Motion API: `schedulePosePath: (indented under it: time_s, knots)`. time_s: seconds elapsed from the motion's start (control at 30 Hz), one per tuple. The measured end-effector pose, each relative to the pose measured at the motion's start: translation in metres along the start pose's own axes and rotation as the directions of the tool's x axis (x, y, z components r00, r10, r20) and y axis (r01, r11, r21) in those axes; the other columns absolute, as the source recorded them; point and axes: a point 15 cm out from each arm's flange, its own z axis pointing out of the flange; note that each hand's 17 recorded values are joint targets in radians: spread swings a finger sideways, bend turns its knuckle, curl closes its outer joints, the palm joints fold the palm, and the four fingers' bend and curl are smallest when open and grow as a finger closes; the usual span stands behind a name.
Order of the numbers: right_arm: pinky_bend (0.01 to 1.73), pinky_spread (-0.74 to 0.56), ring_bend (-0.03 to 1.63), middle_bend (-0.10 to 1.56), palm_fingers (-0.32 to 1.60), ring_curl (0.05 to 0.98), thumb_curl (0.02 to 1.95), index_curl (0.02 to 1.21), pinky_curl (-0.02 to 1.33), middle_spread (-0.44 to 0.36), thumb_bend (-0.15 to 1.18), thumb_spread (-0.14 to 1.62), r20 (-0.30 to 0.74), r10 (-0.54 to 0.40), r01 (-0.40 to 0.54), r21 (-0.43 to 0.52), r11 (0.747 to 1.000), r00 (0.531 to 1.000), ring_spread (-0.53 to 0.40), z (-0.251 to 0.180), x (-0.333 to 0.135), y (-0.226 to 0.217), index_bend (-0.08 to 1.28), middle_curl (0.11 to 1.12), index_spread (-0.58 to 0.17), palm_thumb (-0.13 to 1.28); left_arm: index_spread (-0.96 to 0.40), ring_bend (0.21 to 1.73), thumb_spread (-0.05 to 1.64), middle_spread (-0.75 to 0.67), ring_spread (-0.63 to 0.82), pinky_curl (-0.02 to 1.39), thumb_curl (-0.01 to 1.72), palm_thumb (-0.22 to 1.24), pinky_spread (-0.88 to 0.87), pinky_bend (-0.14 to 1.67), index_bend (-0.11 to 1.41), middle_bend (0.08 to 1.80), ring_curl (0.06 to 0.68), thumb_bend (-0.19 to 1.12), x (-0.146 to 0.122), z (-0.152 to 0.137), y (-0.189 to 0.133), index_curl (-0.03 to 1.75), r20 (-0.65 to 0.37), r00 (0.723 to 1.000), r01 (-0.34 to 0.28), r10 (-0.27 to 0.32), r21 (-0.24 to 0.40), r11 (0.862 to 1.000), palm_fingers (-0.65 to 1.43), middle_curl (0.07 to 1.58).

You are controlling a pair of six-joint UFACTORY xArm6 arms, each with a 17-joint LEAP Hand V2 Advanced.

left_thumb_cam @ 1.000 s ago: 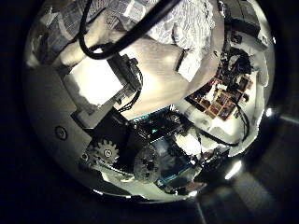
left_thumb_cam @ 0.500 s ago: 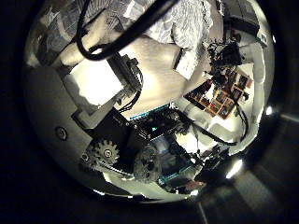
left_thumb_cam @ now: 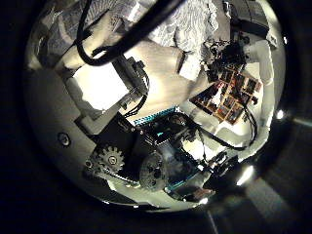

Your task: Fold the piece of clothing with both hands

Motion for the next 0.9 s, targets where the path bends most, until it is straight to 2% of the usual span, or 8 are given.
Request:
schedulePosePath:
  time_s: [0.07,0.1,0.2,0.3,0.4,0.63,0.9]
  knots:
    - [1.08,-0.44,1.15,0.76,1.14,0.51,0.38,0.38,0.46,-0.317,0.01,1.0,-0.012,-0.003,0.003,0.005,1.0,1.0,-0.3,-0.002,0.002,-0.001,0.43,0.7,-0.439,0.66,-0.73,1.37,1.06,-0.55,-0.44,0.82,0.56,0.75,-0.65,0.94,0.53,0.98,0.522,-0.02,-0.003,-0.001,0.002,1.21,-0.002,1.0,0.003,-0.003,0.0,1.0,1.05,1.02]
    - [1.1,-0.43,1.16,0.77,1.15,0.516,0.38,0.39,0.47,-0.319,0.01,1.0,-0.016,-0.002,0.003,0.01,1.0,1.0,-0.298,-0.003,0.003,-0.002,0.45,0.71,-0.445,0.67,-0.73,1.36,1.06,-0.55,-0.44,0.82,0.56,0.75,-0.65,0.94,0.52,0.98,0.522,-0.02,-0.003,-0.001,0.002,1.21,-0.003,1.0,0.002,-0.002,0.0,1.0,1.05,1.02]
    - [1.17,-0.39,1.19,0.88,1.23,0.55,0.41,0.51,0.52,-0.31,0.02,1.0,-0.026,0.001,0.0,0.051,0.999,1.0,-0.278,-0.011,0.008,-0.007,0.66,0.78,-0.46,0.78,-0.73,1.36,1.06,-0.55,-0.44,0.83,0.56,0.75,-0.66,0.93,0.51,0.98,0.522,-0.02,-0.008,-0.009,0.005,1.22,-0.006,1.0,0.01,-0.01,0.017,1.0,1.05,1.02]
    - [1.23,-0.34,1.23,0.98,1.23,0.58,0.44,0.6,0.56,-0.29,0.04,1.01,-0.034,0.016,-0.013,0.093,0.996,0.999,-0.263,-0.023,0.015,-0.007,0.82,0.83,-0.441,0.88,-0.73,1.36,1.06,-0.55,-0.44,0.84,0.55,0.75,-0.66,0.91,0.5,0.98,0.522,-0.02,-0.01,-0.018,0.01,1.23,-0.011,1.0,0.004,-0.004,0.028,1.0,1.06,1.03]
    - [1.28,-0.3,1.28,1.07,1.2,0.611,0.47,0.67,0.6,-0.268,0.05,1.02,-0.041,0.028,-0.022,0.126,0.992,0.999,-0.249,-0.038,0.021,-0.001,0.92,0.86,-0.411,0.94,-0.74,1.35,1.06,-0.55,-0.44,0.84,0.55,0.75,-0.67,0.9,0.49,0.97,0.523,-0.02,-0.013,-0.022,0.016,1.24,-0.013,1.0,-0.001,0.001,0.035,0.999,1.06,1.03]
    - [1.35,-0.24,1.36,1.18,1.12,0.671,0.53,0.78,0.68,-0.224,0.03,1.07,-0.058,0.075,-0.061,0.215,0.975,0.996,-0.232,-0.078,0.04,0.024,1.04,0.9,-0.352,0.99,-0.74,1.35,1.07,-0.55,-0.44,0.86,0.56,0.74,-0.68,0.88,0.48,0.97,0.524,-0.02,-0.012,-0.023,0.032,1.25,-0.043,0.999,-0.029,0.03,0.022,0.999,1.07,1.03]
    - [1.35,-0.2,1.39,1.23,1.09,0.703,0.59,0.83,0.74,-0.192,-0.01,1.08,-0.066,0.103,-0.08,0.285,0.955,0.993,-0.222,-0.11,0.045,0.063,1.07,0.9,-0.315,1.0,-0.74,1.34,1.07,-0.55,-0.44,0.88,0.56,0.74,-0.7,0.87,0.47,0.96,0.524,-0.02,-0.007,-0.028,0.057,1.26,-0.058,0.997,-0.058,0.059,0.023,0.998,1.07,1.04]
